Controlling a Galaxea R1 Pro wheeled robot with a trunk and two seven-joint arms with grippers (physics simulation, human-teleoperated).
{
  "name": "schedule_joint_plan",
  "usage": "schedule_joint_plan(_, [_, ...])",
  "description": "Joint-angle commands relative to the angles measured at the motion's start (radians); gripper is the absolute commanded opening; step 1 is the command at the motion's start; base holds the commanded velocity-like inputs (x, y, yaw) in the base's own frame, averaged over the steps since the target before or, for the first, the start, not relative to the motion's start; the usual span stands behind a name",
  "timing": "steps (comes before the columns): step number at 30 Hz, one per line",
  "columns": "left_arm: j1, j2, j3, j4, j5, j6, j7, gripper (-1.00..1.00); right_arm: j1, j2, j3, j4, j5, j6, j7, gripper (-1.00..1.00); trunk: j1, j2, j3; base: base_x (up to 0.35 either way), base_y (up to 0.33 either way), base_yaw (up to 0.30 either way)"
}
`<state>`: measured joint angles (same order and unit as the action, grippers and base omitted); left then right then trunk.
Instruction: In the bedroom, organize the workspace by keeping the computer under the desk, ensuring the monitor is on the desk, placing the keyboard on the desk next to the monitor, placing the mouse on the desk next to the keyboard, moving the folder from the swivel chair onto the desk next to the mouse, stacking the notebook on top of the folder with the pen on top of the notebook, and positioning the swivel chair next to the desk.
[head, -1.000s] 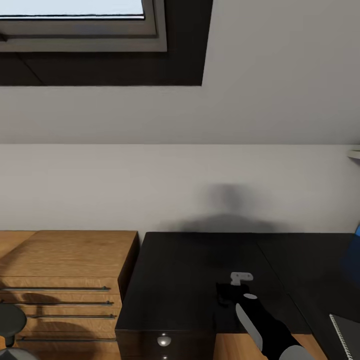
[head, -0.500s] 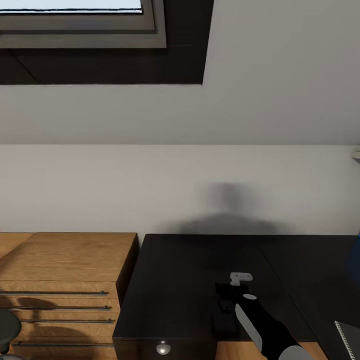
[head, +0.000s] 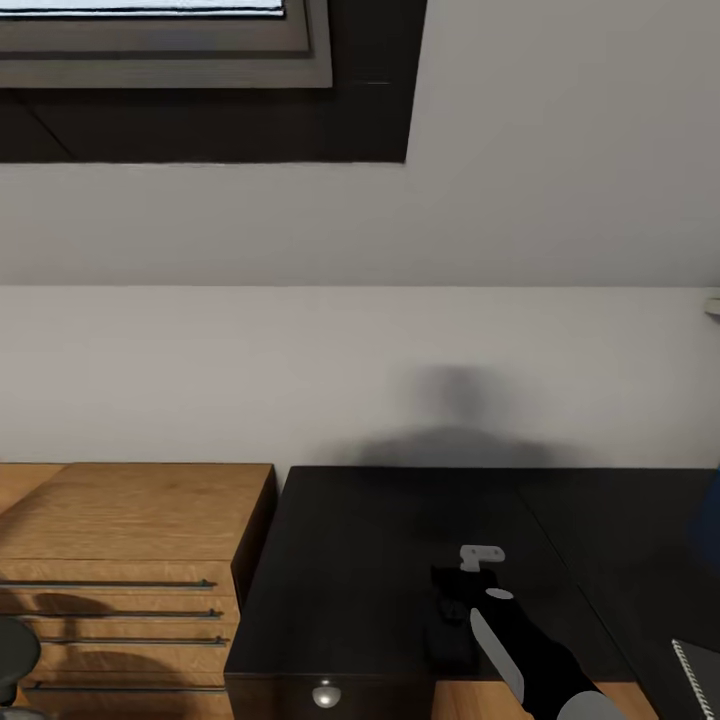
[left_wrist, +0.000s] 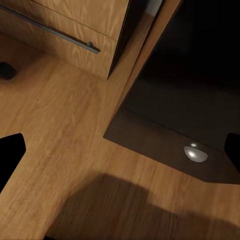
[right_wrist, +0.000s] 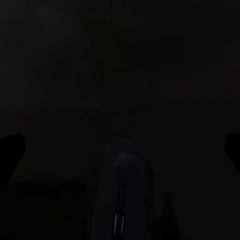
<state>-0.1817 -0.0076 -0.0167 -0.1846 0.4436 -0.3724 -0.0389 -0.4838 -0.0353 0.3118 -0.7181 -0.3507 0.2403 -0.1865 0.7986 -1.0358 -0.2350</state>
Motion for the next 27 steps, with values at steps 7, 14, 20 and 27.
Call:
schedule_joint_plan(7, [-0.001,0.000,-0.002,0.001,0.009,-0.003,-0.004,1.00,-0.001,-0.002,0.007,0.000,-0.010,0.004,-0.010,1.00,0.027,-0.050,-0.023,0.000,0.000,0.000])
schedule_joint_plan(14, [-0.001,0.000,-0.002,0.001,0.009,-0.003,-0.004,1.00,-0.001,-0.002,0.007,0.010,-0.010,0.007,-0.010,1.00,0.054,-0.099,-0.045,0.000,0.000,0.000])
schedule_joint_plan(20, [-0.001,0.000,-0.002,0.001,0.009,-0.003,-0.004,1.00,-0.001,0.000,0.006,0.011,-0.010,0.019,-0.015,1.00,0.062,-0.113,-0.052,0.000,0.000,0.000])
schedule_joint_plan(27, [-0.001,0.001,-0.002,0.001,0.009,-0.003,-0.004,1.00,-0.001,0.000,0.006,0.011,-0.010,0.033,-0.016,1.00,0.062,-0.113,-0.052,0.000,0.000,0.000])
